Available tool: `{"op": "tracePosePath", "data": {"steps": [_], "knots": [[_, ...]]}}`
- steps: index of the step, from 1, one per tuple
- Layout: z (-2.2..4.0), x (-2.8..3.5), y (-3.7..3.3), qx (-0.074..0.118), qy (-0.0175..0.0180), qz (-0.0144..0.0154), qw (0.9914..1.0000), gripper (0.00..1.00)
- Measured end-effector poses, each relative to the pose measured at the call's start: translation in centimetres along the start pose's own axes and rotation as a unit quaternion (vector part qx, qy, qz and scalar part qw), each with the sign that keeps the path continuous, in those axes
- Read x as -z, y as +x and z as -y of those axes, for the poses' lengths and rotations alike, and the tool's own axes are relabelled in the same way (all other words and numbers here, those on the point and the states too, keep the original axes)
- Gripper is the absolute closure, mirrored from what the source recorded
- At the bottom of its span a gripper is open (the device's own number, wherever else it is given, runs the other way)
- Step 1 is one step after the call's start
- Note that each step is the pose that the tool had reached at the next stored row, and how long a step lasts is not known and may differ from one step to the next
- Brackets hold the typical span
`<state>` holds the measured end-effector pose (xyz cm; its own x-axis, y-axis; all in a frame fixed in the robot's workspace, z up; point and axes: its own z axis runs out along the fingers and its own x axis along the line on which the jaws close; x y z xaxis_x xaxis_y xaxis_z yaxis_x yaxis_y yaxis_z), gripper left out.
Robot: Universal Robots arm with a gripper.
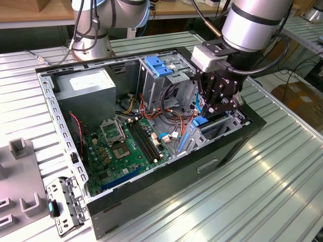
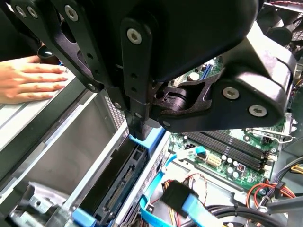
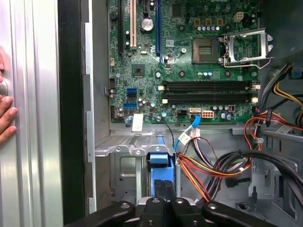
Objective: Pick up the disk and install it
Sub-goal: 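Insert the first disk wire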
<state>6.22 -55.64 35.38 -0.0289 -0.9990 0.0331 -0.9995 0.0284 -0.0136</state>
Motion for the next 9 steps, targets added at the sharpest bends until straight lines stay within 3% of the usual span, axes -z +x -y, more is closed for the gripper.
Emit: {"op": "tracePosePath", "data": {"steps": [9], "knots": [[0.55, -0.01, -0.02, 0.001, 0.0, 0.0, 1.0, 0.89]]}}
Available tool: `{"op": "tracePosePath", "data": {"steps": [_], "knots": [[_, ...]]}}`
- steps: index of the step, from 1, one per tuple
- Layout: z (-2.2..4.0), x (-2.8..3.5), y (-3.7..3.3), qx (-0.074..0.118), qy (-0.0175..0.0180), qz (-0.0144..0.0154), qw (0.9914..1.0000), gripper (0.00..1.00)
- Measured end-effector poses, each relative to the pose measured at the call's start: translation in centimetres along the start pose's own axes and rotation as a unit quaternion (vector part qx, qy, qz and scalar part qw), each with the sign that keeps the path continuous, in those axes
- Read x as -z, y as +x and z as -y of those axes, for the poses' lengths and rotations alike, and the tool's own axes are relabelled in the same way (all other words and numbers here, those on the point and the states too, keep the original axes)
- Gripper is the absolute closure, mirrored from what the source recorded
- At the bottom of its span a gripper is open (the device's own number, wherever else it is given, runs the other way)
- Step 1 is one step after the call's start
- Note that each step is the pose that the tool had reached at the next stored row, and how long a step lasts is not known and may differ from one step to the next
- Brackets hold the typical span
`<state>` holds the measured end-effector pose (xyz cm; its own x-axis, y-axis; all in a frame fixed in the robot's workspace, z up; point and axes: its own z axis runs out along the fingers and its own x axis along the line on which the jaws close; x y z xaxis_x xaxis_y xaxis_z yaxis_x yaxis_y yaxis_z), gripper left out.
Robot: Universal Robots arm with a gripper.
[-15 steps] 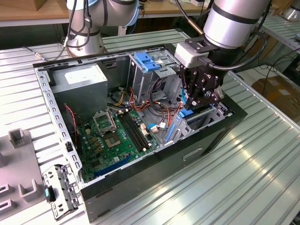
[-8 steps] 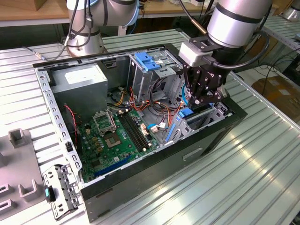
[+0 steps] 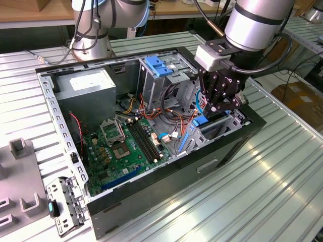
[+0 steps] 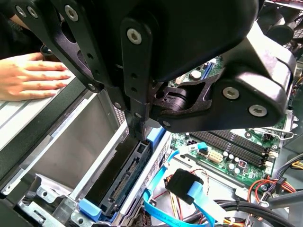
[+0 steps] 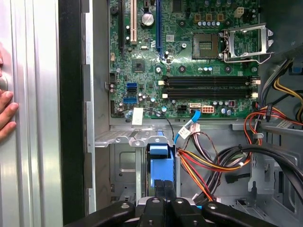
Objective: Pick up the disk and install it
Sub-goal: 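Insert the first disk wire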
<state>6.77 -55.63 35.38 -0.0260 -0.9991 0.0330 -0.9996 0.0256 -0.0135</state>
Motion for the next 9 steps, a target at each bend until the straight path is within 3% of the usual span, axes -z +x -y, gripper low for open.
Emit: {"op": "tracePosePath", "data": {"steps": [9], "knots": [[0.11, 0.0, 0.0, 0.005, 0.0001, 0.0, 0.99999, 0.89]]}}
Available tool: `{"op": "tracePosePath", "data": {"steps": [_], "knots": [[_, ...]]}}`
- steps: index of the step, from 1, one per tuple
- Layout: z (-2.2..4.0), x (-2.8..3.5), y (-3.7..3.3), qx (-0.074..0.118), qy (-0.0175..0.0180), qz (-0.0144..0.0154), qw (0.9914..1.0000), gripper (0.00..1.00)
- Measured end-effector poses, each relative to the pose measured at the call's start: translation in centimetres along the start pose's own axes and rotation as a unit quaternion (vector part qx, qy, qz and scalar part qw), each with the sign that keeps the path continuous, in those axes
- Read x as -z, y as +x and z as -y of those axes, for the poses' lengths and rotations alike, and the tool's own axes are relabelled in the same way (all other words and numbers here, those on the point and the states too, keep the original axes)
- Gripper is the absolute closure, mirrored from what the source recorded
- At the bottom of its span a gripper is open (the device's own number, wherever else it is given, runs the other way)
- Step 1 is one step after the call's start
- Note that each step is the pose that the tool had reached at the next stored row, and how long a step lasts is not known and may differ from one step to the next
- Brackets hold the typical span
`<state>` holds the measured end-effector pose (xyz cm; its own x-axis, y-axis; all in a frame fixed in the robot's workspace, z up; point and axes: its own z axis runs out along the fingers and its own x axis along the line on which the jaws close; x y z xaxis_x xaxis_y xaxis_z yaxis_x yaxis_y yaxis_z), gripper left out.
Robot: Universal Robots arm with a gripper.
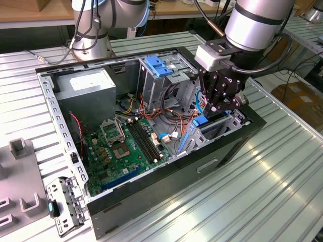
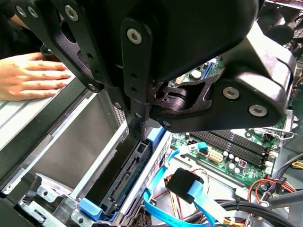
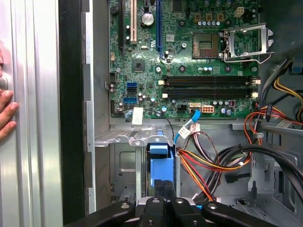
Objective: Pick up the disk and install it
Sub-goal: 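Insert the first disk wire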
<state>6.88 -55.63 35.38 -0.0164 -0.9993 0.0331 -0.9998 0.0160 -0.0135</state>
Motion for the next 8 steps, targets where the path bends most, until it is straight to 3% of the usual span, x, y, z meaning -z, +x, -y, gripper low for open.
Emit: {"op": "tracePosePath", "data": {"steps": [6, 8], "knots": [[0.85, -0.03, -0.02, 0.03, 0.001, 0.0004, 0.99954, 0.89], [0.86, 0.25, -0.01, 0.054, 0.0018, 0.0003, 0.99853, 0.89]]}}
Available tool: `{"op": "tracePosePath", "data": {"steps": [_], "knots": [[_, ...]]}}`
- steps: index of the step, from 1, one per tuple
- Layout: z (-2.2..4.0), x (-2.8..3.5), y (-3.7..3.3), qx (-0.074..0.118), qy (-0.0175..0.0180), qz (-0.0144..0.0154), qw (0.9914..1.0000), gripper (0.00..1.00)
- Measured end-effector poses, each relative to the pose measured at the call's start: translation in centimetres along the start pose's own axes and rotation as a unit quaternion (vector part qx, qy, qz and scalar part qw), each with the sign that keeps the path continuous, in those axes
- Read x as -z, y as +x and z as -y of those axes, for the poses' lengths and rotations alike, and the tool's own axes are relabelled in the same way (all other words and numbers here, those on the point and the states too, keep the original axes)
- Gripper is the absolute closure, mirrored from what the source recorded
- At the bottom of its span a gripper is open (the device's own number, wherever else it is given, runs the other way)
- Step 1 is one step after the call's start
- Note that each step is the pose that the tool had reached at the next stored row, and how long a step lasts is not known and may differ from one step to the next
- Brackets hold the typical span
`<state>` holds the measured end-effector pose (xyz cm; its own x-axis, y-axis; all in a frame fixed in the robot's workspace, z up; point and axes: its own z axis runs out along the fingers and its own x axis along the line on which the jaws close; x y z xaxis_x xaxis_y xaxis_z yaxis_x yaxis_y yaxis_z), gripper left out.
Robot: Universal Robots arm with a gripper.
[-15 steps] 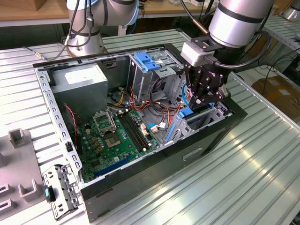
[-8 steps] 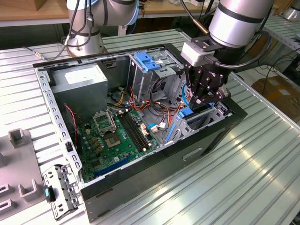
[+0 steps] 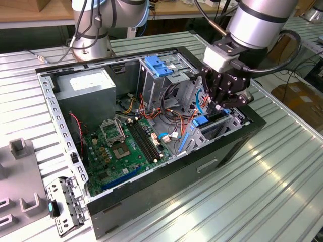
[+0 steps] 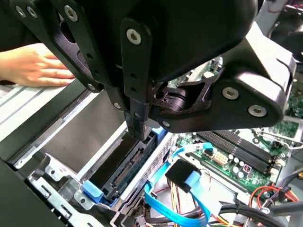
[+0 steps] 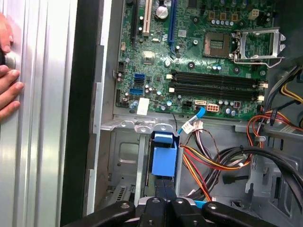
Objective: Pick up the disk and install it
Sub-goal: 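Insert the first disk wire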
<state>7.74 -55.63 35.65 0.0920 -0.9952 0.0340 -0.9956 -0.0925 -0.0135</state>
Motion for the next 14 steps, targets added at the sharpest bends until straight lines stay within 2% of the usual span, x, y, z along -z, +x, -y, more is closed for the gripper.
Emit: {"op": "tracePosePath", "data": {"steps": [2, 5, 7, 9, 11, 14], "knots": [[0.01, 0.6, 0.02, 0.007, 0.0002, -0.0003, 0.99997, 0.89], [0.04, 0.67, 0.03, 0.018, 0.0006, -0.0006, 0.99984, 0.89], [0.09, 0.68, 0.03, 0.034, 0.0011, -0.0005, 0.99943, 0.89], [0.24, 0.67, 0.04, 0.052, 0.0017, -0.0003, 0.99866, 0.89], [0.62, 0.66, 0.08, 0.061, 0.002, -0.0001, 0.99816, 0.89], [1.7, 0.64, 0.18, 0.065, 0.0022, -0.0001, 0.99788, 0.89]]}}
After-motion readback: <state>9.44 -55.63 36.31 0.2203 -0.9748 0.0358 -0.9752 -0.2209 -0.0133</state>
